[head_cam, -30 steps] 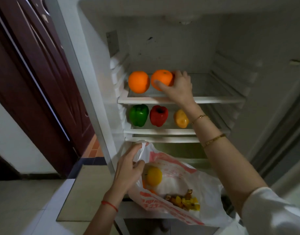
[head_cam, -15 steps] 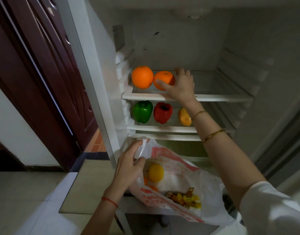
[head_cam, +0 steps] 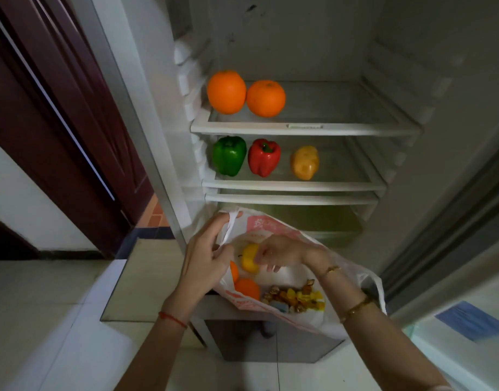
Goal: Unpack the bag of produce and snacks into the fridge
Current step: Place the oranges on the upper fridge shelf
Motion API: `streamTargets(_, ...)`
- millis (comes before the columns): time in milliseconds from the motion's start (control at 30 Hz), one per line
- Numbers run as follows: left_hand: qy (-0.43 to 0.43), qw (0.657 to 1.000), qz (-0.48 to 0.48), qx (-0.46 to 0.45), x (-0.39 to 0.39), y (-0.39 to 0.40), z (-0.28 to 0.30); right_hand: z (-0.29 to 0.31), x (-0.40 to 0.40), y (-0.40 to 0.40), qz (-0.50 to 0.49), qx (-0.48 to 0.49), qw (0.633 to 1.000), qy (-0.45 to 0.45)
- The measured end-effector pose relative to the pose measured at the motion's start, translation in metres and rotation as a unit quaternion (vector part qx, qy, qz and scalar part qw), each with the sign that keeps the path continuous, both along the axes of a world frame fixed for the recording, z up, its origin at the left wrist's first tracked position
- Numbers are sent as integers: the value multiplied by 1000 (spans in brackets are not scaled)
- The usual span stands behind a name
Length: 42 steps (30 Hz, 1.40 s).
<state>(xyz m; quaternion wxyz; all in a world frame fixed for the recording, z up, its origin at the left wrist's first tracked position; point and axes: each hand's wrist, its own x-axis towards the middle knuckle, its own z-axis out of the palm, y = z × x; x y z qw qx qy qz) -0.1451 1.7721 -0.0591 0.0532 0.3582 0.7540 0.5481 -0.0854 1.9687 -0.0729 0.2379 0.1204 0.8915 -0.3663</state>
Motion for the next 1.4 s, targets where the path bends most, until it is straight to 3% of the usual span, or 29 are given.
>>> streamTargets(67,3,1000,-1,-1,0,-3,-5,-35,-4,-6,12,104,994,-27)
streamTargets(133,8,1000,3,7,2,-4,-6,-71,-5,-13,-14,136,990,-46)
streamTargets(233,16,1000,23,6,4,-7,-7,-115,0,-24,-117,32,992,-30)
streamTargets(300,16,999,28,0,2,-9,-12,-137,0,-28,-125,5,992,-21)
streamTargets(467,21,999,22,-10,2,-10,-14,-150,-2,-44,-141,24,990,-13)
streamTargets(633,16,999,25,-16,0,-9,-15,-138,0,-41,-159,-51,985,29)
streamTargets(800,12,1000,18,-4,-1,-6,-7,-101,3,-21,-157,-42,987,13)
streamTargets(967,17,1000,-2,-5,-3,3,2,-53,22,-1,-179,-113,965,155)
streamTargets(1133,4,1000,-6,-12,-10,15,3,3,31,6,-200,-184,932,241)
streamTargets(1400,-11,999,22,-31,-21,34,2,73,31,19,-219,-173,875,397)
